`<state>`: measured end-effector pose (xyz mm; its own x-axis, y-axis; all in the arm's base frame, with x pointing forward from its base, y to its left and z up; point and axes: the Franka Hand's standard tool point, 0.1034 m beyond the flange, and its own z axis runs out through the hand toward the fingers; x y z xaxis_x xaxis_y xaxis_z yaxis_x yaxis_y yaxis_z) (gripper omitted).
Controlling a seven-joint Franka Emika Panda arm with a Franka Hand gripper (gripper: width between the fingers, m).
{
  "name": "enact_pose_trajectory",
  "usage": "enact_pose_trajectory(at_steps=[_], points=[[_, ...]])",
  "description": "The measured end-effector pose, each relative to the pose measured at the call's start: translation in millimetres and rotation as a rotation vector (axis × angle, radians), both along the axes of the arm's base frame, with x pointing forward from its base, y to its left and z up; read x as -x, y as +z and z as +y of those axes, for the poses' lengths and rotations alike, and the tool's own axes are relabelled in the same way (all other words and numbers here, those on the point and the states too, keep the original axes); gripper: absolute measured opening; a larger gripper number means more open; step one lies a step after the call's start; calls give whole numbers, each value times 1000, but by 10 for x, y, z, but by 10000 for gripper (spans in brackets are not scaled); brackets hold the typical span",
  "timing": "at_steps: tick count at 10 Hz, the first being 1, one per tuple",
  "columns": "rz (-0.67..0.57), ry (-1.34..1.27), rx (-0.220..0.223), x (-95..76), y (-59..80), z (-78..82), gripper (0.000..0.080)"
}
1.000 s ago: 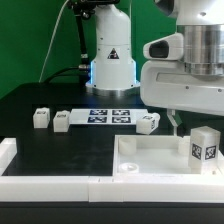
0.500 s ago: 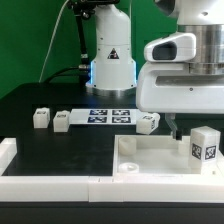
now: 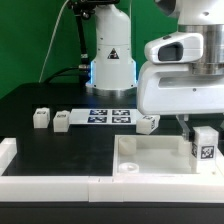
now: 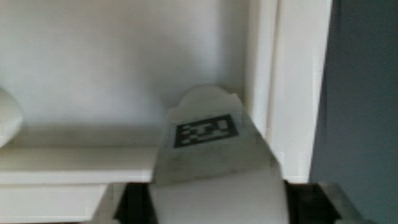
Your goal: Assemble one leg
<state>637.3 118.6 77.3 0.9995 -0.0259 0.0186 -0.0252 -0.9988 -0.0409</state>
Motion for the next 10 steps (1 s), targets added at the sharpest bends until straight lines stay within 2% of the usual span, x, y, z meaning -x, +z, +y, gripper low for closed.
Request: enact_pose_trajectory(at_steps=[1,2,4,8,10], points=[[2,-42,-1,0,0,0,290],[2,-52,-2,0,0,0,290],[12,-287,-15,-3,0,-13,290],[14,-708,-5,43,-2,-253,295],[13,-797,13,49,3,-321,301]])
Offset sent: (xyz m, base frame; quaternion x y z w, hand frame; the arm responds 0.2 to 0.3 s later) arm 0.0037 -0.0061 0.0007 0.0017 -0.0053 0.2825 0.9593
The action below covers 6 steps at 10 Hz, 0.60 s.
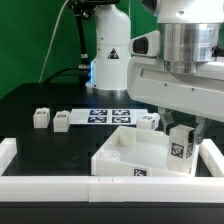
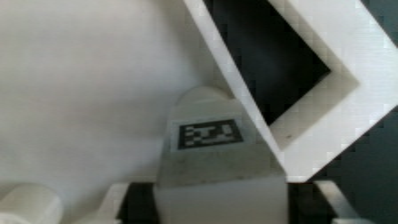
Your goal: Assemble one leg
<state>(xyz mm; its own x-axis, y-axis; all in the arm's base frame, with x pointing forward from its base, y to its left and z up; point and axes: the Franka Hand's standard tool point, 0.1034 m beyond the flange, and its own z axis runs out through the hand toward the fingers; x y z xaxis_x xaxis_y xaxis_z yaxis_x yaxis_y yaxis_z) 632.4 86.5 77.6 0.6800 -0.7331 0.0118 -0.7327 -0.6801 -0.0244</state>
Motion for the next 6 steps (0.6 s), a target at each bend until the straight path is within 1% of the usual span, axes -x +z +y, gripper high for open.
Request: enact_pose_trajectory(at_steps=[2,3,4,5,6], points=[[10,-91,21,15,6,-92,310],[11,-103,17,18,-2,-80,384],[11,-98,17,19,-5,-73,544],[12,-98,17,20,-6,-73,544],[12,-98,17,20,-7,-73,627]])
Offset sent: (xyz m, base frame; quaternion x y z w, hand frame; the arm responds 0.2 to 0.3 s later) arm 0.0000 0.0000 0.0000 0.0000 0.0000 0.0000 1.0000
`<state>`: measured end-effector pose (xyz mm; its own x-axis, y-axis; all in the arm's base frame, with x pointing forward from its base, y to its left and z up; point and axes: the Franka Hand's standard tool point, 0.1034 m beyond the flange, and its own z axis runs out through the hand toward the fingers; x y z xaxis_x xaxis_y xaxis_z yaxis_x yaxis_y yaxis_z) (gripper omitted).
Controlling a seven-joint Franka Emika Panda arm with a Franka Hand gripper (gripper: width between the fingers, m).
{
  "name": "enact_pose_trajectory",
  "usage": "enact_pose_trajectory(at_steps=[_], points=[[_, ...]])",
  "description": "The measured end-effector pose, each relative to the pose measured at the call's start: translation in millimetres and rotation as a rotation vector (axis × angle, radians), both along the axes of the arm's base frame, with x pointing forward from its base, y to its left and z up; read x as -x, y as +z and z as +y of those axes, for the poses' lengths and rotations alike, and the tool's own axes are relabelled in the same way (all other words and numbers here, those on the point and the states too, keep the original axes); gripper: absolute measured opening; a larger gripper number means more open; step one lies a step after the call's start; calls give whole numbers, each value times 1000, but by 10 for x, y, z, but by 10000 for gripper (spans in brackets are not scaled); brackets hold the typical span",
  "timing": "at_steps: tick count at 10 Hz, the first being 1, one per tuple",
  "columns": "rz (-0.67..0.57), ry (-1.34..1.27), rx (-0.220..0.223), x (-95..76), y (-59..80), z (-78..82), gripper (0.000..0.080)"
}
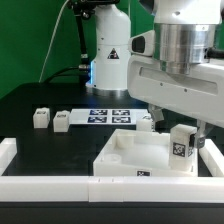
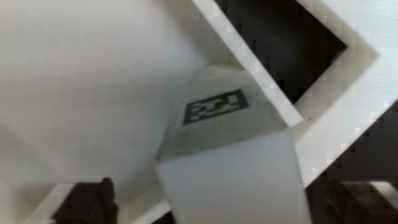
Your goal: Assemble one leg
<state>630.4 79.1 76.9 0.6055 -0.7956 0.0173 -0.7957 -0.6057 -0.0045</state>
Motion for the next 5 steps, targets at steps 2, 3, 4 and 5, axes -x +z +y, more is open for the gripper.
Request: enact_pose_trajectory(at_steps=[2,3,4,5], points=[[0,0,0,1,-2,0,646],[0,0,0,1,-3,0,649],[0,0,0,1,-3,0,649],[1,0,0,2,-4,0,649]])
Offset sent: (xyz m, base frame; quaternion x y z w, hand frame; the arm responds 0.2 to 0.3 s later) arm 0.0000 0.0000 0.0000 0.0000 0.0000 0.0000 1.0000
